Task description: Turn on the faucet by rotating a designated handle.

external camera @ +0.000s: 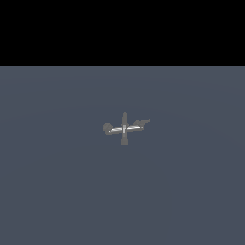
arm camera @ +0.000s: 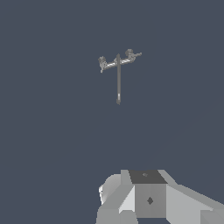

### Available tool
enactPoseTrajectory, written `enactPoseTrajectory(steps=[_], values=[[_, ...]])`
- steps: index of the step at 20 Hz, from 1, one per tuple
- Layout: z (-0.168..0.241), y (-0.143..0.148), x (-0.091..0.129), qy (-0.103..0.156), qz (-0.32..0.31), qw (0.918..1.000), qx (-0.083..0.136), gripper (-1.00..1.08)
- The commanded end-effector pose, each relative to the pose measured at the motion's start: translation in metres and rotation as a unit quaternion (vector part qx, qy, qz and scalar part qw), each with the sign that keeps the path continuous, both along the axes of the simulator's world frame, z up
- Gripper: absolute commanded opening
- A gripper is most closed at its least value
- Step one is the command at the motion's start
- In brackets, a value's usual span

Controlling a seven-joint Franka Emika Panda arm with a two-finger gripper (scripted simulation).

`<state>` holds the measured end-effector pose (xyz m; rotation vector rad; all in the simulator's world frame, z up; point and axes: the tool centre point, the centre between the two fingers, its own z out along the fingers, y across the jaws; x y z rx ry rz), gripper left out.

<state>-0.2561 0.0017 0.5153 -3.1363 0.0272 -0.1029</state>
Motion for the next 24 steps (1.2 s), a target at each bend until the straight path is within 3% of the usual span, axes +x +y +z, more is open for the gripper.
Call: enactPoseTrajectory(steps=[1, 12, 24], values=[[0.0, 0.0, 0.0, 0.0, 0.0, 1.0, 0.0, -1.0], [-0.023, 0.009, 0.02, 0.002, -0.034, 0.9994, 0.001, -1.0], [-0.095, 0.027, 0.086, 0.006, -0.141, 0.99, 0.006, -1.0]])
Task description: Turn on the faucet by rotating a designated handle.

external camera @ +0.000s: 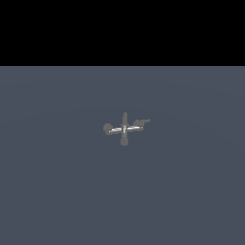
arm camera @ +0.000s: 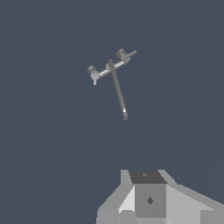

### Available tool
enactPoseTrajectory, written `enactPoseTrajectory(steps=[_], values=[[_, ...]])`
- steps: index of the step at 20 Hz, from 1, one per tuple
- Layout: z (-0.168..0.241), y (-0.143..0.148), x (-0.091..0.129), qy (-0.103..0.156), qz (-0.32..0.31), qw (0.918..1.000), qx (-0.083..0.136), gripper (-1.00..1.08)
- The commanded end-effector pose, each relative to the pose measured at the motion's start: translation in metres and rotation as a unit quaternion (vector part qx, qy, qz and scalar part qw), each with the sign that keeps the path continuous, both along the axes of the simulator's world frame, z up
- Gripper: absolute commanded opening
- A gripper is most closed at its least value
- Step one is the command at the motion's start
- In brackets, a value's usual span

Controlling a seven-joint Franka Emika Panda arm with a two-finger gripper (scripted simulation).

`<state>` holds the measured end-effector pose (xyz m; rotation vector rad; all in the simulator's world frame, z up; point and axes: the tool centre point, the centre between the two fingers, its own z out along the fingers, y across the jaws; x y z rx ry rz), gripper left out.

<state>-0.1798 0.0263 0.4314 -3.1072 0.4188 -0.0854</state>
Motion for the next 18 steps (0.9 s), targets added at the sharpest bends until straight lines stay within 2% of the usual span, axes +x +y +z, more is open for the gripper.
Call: enactPoseTrajectory(steps=[1, 9, 18], values=[[-0.019, 0.003, 0.017, 0.001, -0.027, 0.9996, 0.001, -1.0], [-0.074, 0.007, 0.07, 0.005, -0.108, 0.9941, 0.005, -1.0], [-0.131, 0.001, 0.124, 0.008, -0.191, 0.9816, 0.009, -1.0]])
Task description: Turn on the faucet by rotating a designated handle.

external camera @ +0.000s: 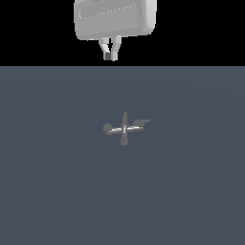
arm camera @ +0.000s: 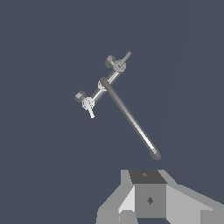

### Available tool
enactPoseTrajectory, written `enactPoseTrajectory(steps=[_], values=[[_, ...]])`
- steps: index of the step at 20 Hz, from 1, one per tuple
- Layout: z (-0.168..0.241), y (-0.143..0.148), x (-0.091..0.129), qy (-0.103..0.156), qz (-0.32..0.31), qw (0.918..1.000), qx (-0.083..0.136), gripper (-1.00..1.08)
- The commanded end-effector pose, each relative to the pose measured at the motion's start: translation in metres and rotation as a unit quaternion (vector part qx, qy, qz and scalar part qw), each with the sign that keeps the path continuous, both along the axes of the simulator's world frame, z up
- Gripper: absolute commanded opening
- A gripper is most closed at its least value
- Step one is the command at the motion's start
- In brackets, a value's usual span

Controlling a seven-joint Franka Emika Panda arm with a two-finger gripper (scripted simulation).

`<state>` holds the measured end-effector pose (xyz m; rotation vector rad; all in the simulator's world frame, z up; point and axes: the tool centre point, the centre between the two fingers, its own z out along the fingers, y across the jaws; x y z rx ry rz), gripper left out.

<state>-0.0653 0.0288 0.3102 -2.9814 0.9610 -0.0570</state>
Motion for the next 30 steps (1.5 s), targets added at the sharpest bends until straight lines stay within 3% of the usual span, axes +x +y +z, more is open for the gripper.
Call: enactPoseTrajectory(steps=[1, 9, 16, 30], values=[[-0.016, -0.003, 0.015, 0.001, -0.023, 0.9997, 0.001, -1.0], [-0.066, -0.016, 0.06, 0.004, -0.096, 0.9953, 0.003, -1.0], [-0.111, -0.034, 0.099, 0.007, -0.162, 0.9868, 0.003, -1.0], [-0.202, -0.087, 0.169, 0.013, -0.294, 0.9558, 0.005, -1.0]])
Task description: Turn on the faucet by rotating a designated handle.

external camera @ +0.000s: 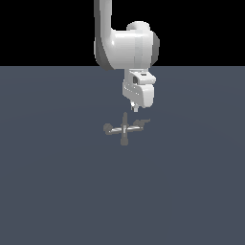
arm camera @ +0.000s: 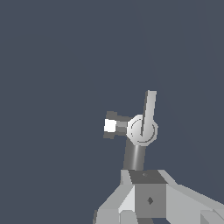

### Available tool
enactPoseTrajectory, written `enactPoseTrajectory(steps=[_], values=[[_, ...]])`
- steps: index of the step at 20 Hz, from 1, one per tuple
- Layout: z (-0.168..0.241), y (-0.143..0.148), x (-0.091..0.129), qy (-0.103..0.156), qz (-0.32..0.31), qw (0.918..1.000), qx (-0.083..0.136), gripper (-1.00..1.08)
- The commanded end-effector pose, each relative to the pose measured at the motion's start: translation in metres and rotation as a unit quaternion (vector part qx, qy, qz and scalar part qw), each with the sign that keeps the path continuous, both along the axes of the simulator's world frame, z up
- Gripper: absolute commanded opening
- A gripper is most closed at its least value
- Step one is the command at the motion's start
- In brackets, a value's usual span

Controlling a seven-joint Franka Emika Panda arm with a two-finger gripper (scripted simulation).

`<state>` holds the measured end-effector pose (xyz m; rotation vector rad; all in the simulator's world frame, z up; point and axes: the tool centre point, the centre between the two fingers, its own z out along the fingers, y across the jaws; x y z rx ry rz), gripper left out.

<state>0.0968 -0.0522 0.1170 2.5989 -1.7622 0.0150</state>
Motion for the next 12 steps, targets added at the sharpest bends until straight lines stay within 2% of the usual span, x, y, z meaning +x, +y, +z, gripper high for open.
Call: enactPoseTrajectory(steps=[1, 12], values=[[-0.015, -0.01, 0.011, 0.001, -0.022, 0.9997, 0.0, -1.0], [-0.052, -0.039, 0.036, 0.003, -0.08, 0.9968, 0.003, -1.0]])
